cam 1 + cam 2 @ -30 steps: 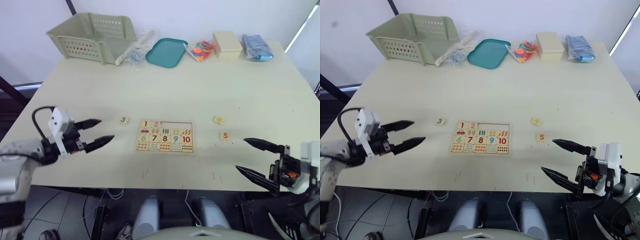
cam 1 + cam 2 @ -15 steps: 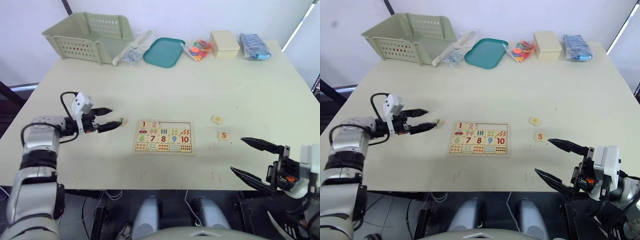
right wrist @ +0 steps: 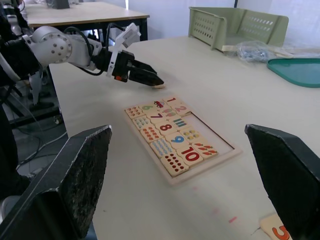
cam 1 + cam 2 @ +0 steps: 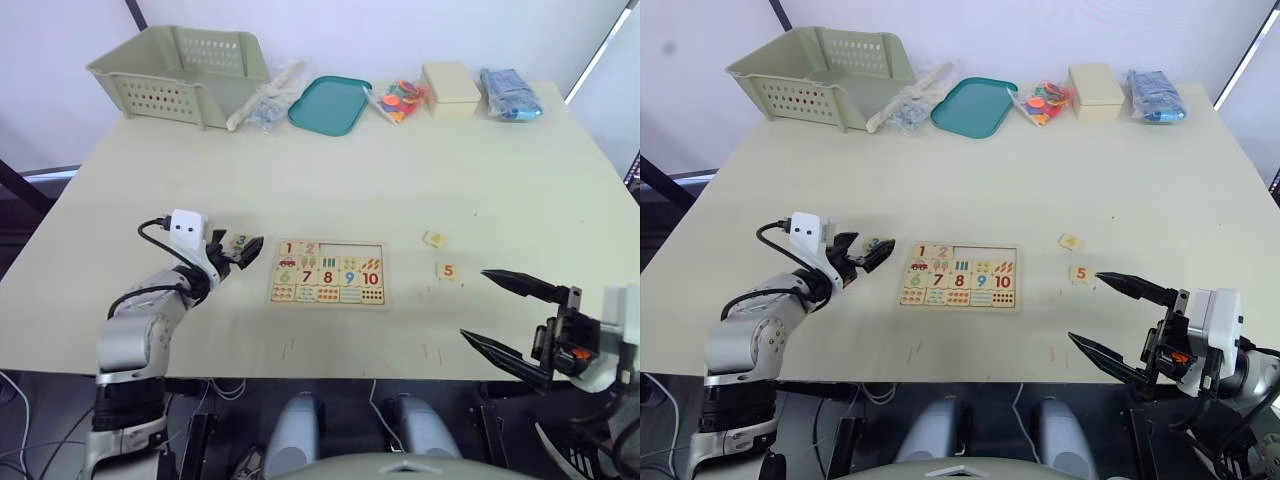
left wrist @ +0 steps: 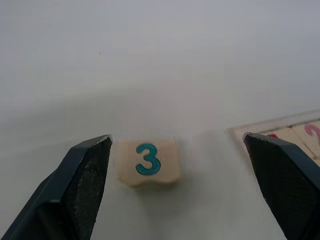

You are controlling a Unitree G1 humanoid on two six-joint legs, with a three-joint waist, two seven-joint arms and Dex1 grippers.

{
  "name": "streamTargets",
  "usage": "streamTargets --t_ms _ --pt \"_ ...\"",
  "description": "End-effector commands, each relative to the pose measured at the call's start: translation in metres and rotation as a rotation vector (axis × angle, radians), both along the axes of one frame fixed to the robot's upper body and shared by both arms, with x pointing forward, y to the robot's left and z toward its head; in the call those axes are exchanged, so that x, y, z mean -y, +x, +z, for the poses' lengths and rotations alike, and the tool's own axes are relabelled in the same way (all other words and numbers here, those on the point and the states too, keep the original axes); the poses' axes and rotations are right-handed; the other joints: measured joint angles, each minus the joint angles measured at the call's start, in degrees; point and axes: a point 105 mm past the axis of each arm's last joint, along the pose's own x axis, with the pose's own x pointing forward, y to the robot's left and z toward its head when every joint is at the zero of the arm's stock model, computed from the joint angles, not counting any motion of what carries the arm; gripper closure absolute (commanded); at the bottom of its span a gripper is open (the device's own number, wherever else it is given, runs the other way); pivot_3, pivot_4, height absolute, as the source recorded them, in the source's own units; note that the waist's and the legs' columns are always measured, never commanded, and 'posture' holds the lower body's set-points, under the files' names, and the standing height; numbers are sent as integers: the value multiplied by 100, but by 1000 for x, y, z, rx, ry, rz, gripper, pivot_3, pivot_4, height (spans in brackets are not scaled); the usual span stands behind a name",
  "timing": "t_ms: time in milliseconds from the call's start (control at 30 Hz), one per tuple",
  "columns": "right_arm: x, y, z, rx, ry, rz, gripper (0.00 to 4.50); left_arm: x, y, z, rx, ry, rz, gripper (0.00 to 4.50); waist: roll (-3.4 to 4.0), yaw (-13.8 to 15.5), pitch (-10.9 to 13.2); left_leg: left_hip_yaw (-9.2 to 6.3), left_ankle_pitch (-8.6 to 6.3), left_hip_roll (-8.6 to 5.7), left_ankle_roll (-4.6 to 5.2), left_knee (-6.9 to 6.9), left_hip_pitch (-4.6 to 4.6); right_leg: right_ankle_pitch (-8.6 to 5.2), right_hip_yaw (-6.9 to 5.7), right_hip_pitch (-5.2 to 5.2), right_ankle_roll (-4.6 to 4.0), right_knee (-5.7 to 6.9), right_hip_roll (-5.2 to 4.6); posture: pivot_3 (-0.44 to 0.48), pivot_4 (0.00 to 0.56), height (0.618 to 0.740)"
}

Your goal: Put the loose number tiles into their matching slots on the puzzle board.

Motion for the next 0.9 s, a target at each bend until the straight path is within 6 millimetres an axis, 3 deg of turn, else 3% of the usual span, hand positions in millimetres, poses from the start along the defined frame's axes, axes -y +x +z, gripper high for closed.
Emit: streamTargets --t_ms 33,233,567,900 --pt "1 -1 5 17 3 26 0 -4 -3 10 22 40 76 34 0 4 0 4 0 0 0 0 0 0 -1 0 0 0 1 0 150 740" --pt "2 1 5 13 2 42 0 -9 3 10 15 54 100 34 0 24 0 15 0 -1 0 0 -1 0 -3 0 0 -3 1 0 150 740" --pt "4 2 6 3 -3 55 0 10 -2 2 3 54 81 34 0 26 0 15 0 -2 0 0 -2 0 -2 0 0 -3 0 0 150 740" --pt "3 2 7 -6 -9 56 0 9 3 -4 -12 52 120 34 0 27 0 16 0 -2 0 0 -2 0 -2 0 0 -4 0 0 150 740"
